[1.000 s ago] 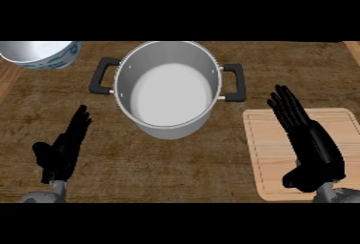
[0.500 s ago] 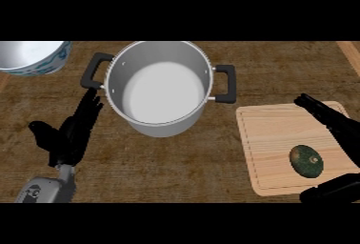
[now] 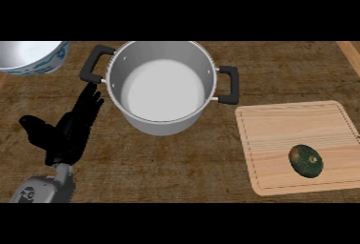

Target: Pick the squash from the cutting board and place it in the pot

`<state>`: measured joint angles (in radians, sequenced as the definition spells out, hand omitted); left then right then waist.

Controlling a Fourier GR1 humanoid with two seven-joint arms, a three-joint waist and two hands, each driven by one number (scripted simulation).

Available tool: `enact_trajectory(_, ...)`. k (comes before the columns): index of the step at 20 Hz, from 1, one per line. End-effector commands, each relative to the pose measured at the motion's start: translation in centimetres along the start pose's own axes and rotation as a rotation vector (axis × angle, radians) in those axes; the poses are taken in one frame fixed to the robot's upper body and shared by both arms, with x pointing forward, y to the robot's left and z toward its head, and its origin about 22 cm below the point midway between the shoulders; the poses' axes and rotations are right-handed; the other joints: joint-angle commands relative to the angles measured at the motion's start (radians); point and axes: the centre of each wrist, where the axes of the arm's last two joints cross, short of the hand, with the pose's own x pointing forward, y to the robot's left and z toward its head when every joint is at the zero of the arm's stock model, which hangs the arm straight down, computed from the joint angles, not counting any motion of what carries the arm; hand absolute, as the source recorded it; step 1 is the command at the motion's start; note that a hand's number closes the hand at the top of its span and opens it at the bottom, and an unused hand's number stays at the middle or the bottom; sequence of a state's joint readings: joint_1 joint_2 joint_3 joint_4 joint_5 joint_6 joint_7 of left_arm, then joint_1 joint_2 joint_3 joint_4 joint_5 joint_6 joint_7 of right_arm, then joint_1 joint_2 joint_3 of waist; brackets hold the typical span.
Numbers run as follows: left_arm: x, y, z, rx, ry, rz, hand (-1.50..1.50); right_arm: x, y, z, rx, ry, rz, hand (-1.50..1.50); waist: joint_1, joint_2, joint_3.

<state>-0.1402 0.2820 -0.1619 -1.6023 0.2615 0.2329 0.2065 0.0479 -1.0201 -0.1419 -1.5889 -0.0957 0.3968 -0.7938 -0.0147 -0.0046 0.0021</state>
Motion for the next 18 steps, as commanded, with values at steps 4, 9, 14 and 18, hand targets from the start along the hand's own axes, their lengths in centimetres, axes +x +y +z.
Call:
enact_trajectory(4, 0.7, -1.0, 1.0, -0.001, 0.009, -0.003, 0.0, 3.6, -5.2, -0.5, 0.275, 0.077, 0.16, -1.5, 0.006, 0.0, -0.002)
enact_trajectory(9, -0.9, 0.0, 1.2, 0.014, 0.005, -0.016, 0.0, 5.0, -3.4, -1.2, 0.377, 0.182, 0.197, -1.5, 0.0, 0.001, -0.003)
enact_trajectory(14, 0.1, -0.9, -0.4, -0.002, 0.01, -0.012, 0.0, 4.5, -3.0, -2.0, 0.41, 0.272, 0.191, -1.5, 0.014, 0.006, -0.003)
enact_trajectory(18, 1.6, -2.1, 0.4, -0.018, 0.014, 0.001, 0.0, 3.8, -1.0, -2.3, 0.449, 0.331, 0.205, -1.5, 0.02, 0.006, -0.002)
